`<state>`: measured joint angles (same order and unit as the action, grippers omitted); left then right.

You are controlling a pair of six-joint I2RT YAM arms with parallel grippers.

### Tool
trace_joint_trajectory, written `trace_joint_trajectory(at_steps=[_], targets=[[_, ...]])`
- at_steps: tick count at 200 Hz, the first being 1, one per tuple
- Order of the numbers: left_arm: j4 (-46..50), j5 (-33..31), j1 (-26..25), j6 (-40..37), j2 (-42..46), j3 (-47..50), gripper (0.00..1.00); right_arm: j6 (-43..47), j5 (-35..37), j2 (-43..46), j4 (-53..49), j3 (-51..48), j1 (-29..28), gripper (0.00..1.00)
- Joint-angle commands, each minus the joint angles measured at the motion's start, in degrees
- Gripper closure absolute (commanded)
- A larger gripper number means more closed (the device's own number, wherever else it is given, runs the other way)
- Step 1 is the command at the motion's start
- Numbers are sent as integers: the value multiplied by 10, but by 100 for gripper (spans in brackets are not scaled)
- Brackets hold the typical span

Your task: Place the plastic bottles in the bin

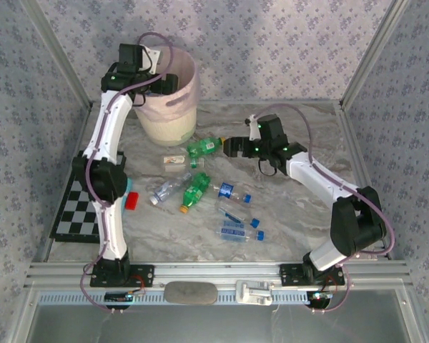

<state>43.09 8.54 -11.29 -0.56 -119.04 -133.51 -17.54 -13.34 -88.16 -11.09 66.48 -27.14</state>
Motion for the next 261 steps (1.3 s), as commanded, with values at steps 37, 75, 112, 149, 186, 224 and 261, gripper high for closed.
trace_joint_trajectory(at_steps=[37, 75, 112, 149, 186, 224, 261], targets=[[-249, 25, -52, 63, 218, 275, 0, 168, -29, -26, -133, 67, -66, 0], [-411, 21, -78, 140, 339, 499, 0, 223, -32, -81, -217, 116, -102, 2], [-520, 7, -95, 221, 424, 672, 0, 262, -42, -151, -303, 170, -121, 5], [-541, -14, -107, 263, 460, 767, 0, 282, -14, -198, -336, 195, -133, 7], [-528, -13, -116, 283, 458, 807, 0, 287, 14, -230, -347, 209, -141, 8], [-559, -10, -126, 295, 448, 832, 0, 289, 52, -253, -347, 213, -143, 10], [-562, -8, -134, 294, 426, 821, 0, 290, 100, -267, -344, 211, -143, 12]])
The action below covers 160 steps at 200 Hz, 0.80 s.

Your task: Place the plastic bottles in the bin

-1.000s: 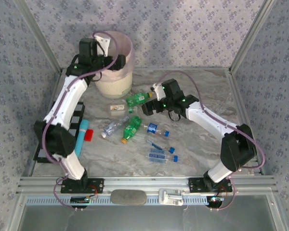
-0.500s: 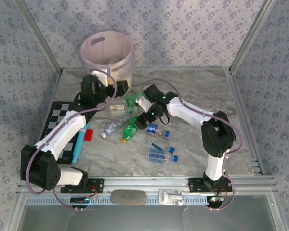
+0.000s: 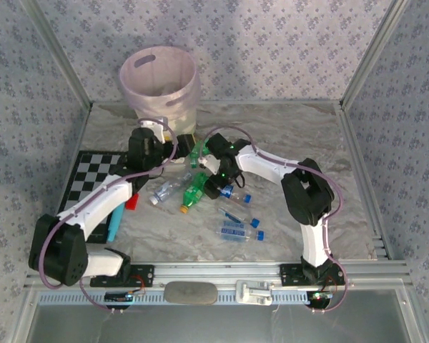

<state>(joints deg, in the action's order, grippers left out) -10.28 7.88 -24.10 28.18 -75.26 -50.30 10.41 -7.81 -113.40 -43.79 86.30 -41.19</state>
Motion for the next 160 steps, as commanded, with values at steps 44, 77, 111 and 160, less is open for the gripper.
trace_joint_trajectory(at_steps=[44, 77, 111, 160], targets=[[-29, 0, -14, 7, -27, -16, 0, -9, 78, -26, -12, 8, 3, 14], [-28, -14, -26, -2, -38, -22, 0, -10, 97, -39, -7, 9, 7, 16], [-23, -23, -38, -13, -48, -26, 0, -18, 100, -35, 8, 1, 13, 23], [-22, -23, -43, -13, -47, -23, 0, -75, 61, 24, 78, -42, 48, 37]])
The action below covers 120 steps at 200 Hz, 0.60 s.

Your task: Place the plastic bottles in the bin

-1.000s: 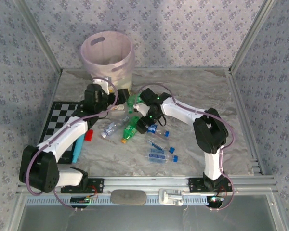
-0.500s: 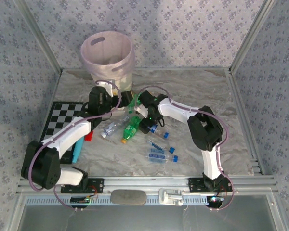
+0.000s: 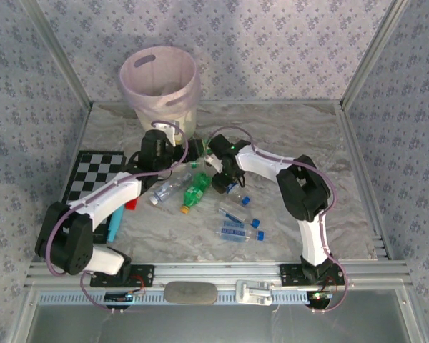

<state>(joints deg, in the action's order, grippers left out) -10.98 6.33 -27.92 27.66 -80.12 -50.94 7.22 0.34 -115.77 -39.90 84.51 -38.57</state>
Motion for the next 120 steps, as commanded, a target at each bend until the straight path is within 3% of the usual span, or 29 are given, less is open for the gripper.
trace_joint_trajectory(at_steps=[1, 47, 99, 120], targets=[[-15, -7, -5, -8, 1, -17, 0, -45, -21, 49, 40, -25, 22, 38], [-25, 12, -7, -3, 3, -15, 0, -120, -83, 124, 123, -53, 83, 44], [-78, 59, -27, 23, -12, -5, 0, -307, -190, 177, 263, -98, 155, 45], [-101, 85, -48, 37, -32, -8, 0, -368, -203, 193, 331, -120, 163, 45]])
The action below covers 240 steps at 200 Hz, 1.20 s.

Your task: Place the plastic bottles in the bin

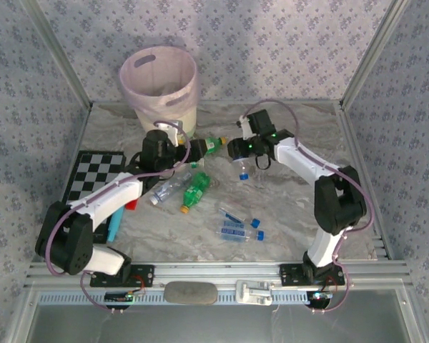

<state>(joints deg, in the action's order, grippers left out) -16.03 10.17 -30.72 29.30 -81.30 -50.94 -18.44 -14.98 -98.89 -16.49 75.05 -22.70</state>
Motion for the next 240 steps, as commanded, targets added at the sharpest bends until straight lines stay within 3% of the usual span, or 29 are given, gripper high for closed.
trace_joint_trajectory(at_steps=[1, 58, 164, 240], targets=[[-52, 47, -20, 21, -21, -8, 0, -112, -50, 25, 99, -27, 5, 45], [-80, 85, -65, 36, -80, -36, 0, -201, -67, 58, 177, -60, 2, 46], [-95, 131, -70, 56, -146, -91, 0, -216, -77, 90, 200, -91, -16, 47], [-101, 147, -73, 64, -176, -108, 6, -223, -87, 101, 208, -97, -18, 47]])
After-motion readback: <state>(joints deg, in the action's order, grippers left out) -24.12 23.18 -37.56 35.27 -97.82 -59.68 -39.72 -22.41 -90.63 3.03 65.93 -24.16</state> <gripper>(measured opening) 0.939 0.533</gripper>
